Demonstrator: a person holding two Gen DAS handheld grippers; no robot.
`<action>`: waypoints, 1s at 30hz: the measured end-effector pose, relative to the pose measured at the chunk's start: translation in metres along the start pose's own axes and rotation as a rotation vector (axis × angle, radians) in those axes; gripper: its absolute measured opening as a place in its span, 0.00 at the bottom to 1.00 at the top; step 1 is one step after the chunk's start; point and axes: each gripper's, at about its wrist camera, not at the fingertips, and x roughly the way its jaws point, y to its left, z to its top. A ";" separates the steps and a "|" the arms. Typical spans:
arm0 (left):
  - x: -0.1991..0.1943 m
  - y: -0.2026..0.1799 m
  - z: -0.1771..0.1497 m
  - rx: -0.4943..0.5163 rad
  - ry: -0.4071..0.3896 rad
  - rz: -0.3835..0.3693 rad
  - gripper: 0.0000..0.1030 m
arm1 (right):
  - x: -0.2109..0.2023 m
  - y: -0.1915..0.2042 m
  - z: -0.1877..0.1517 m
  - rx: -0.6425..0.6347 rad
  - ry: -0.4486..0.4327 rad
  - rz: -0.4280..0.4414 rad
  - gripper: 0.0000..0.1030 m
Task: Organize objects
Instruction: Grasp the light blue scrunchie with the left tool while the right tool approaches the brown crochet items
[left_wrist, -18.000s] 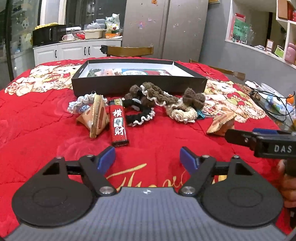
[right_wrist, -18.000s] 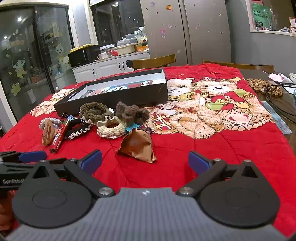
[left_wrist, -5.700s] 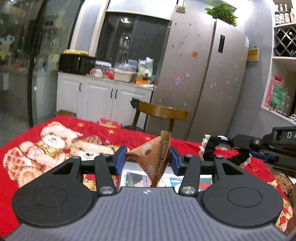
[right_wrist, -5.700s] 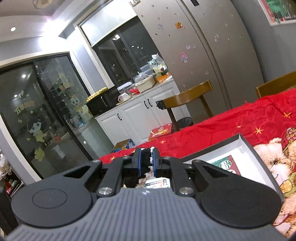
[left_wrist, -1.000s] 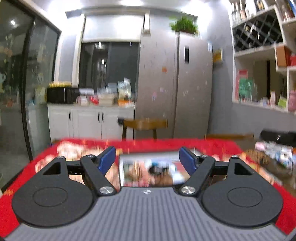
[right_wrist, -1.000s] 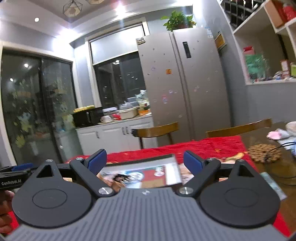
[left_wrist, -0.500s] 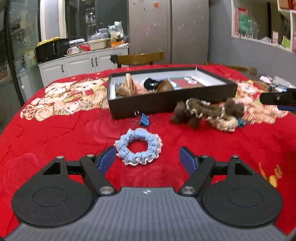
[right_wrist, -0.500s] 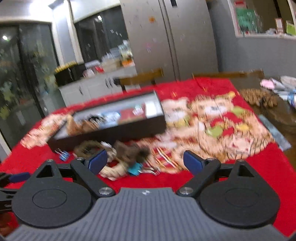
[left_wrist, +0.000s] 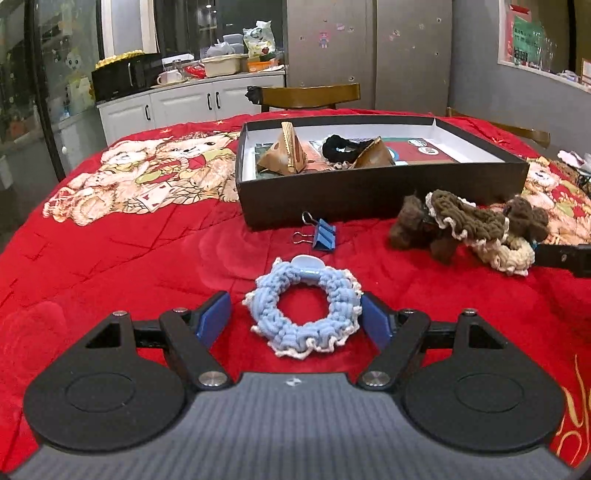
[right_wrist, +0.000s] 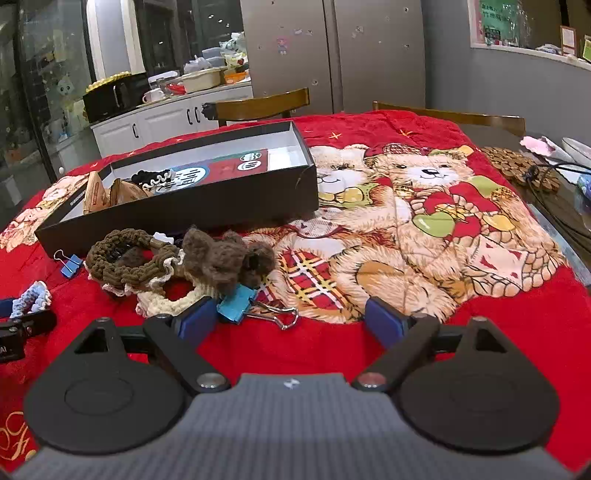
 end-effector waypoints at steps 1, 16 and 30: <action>0.001 0.001 0.001 -0.004 0.000 -0.006 0.77 | 0.000 0.002 0.000 -0.009 -0.001 -0.004 0.87; -0.002 0.007 -0.002 -0.025 -0.028 -0.026 0.44 | -0.004 0.026 -0.005 -0.161 -0.009 -0.014 0.53; -0.007 0.008 -0.005 -0.013 -0.034 -0.025 0.36 | -0.005 0.020 -0.005 -0.117 -0.013 0.021 0.51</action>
